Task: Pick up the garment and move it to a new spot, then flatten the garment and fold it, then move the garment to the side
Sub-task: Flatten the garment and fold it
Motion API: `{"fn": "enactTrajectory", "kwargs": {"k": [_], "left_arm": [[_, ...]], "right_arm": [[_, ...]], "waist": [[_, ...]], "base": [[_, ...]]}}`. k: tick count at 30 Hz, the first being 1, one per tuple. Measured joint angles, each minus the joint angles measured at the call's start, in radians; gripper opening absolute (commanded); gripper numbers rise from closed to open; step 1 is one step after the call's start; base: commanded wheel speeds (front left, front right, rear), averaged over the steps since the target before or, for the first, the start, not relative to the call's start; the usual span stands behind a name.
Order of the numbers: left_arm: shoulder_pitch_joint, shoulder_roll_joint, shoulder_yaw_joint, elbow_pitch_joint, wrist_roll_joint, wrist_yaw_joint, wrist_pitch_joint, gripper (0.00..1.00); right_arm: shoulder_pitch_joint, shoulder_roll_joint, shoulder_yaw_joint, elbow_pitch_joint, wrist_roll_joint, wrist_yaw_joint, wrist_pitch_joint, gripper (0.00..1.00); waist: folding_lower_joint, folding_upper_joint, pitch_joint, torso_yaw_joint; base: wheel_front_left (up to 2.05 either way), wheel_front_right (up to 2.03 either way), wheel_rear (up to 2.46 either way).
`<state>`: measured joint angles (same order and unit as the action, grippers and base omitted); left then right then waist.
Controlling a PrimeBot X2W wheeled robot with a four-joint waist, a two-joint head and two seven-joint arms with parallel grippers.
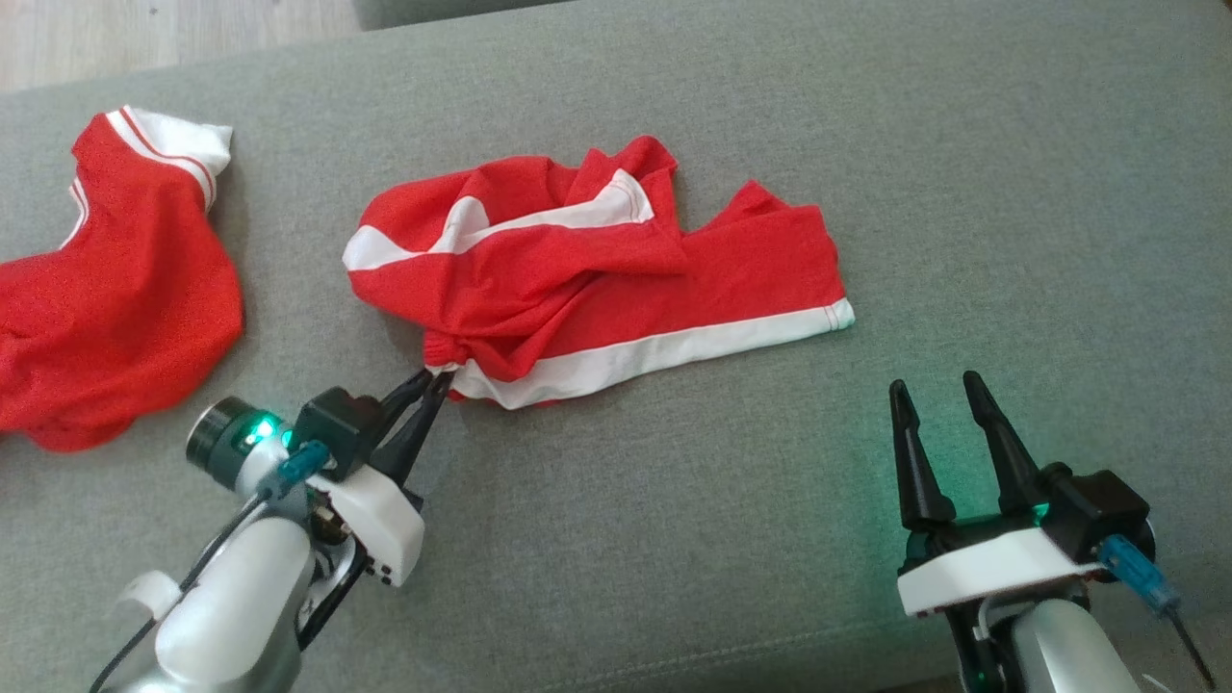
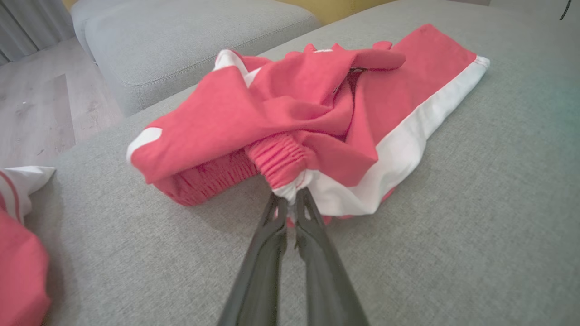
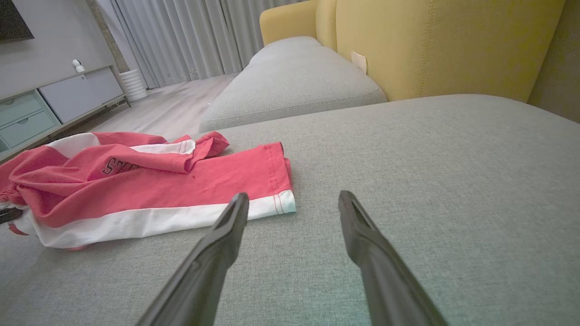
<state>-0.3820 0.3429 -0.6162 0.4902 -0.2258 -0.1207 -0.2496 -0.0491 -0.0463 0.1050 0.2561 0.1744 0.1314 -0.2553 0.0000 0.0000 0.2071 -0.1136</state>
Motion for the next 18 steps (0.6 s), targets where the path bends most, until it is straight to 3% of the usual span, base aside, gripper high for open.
{"fn": "enactTrajectory", "kwargs": {"k": [10,18], "left_arm": [[0.081,-0.023,0.017,-0.032,-0.09,-0.002,0.0,0.0],[0.182,-0.022,0.017,-0.099,-0.122,0.015,0.0,0.0]], "right_arm": [[-0.001,0.0,-0.01,0.019,0.0,0.0,0.0,1.0],[-0.14,-0.001,-0.035,0.259,-0.05,0.0,0.0,1.0]], "waist": [[0.0,0.0,-0.04,0.032],[0.0,0.0,-0.055,0.093]], "base": [[0.0,0.0,0.0],[0.0,0.0,0.0]]}}
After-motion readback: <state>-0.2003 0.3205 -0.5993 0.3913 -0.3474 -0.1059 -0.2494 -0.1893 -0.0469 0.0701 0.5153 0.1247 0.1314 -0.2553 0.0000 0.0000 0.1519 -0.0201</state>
